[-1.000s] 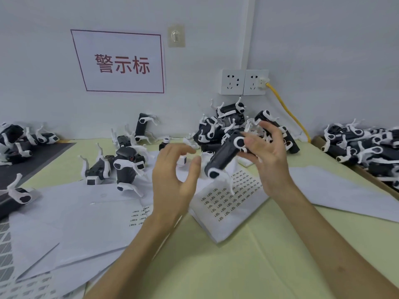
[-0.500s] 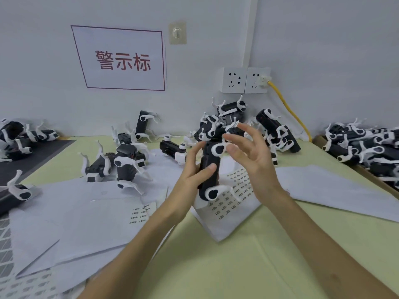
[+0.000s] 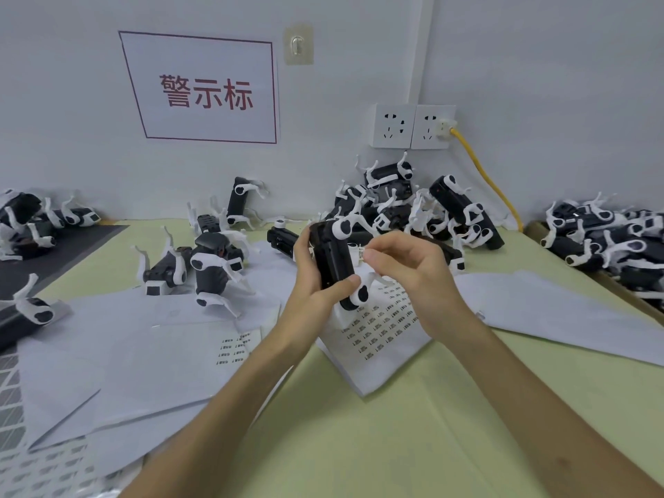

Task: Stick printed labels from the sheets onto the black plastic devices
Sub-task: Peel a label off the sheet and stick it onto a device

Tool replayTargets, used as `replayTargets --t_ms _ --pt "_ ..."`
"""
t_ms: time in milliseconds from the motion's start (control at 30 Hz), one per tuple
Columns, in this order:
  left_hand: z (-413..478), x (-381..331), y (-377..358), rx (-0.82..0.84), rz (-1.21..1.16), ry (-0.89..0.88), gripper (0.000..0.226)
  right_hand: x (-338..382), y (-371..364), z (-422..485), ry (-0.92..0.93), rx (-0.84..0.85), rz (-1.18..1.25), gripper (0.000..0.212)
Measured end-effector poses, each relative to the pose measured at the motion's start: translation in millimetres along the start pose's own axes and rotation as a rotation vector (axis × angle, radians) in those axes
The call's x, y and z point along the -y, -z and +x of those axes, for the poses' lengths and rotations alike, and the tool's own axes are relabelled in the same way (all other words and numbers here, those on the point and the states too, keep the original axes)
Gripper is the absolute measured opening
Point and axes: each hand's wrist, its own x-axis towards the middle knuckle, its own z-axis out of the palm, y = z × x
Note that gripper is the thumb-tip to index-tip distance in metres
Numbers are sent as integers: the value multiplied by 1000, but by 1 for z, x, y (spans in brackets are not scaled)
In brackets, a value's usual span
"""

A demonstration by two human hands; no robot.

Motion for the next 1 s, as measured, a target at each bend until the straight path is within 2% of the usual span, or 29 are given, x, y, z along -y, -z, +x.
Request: replayTargets --t_ms 167,300,600,1000 --pt "-3 -5 -3 9 75 -65 98 -4 -3 0 -20 -53 -21 12" --pt "-4 -3 -6 18 110 -115 97 -6 -6 -1 -59 -89 14 4" --pt "-5 1 -10 75 122 -164 92 -9 -9 -2 -122 -144 94 4" --pt "-4 5 -10 80 124 -197 92 -8 -8 -2 -144 -127 51 3"
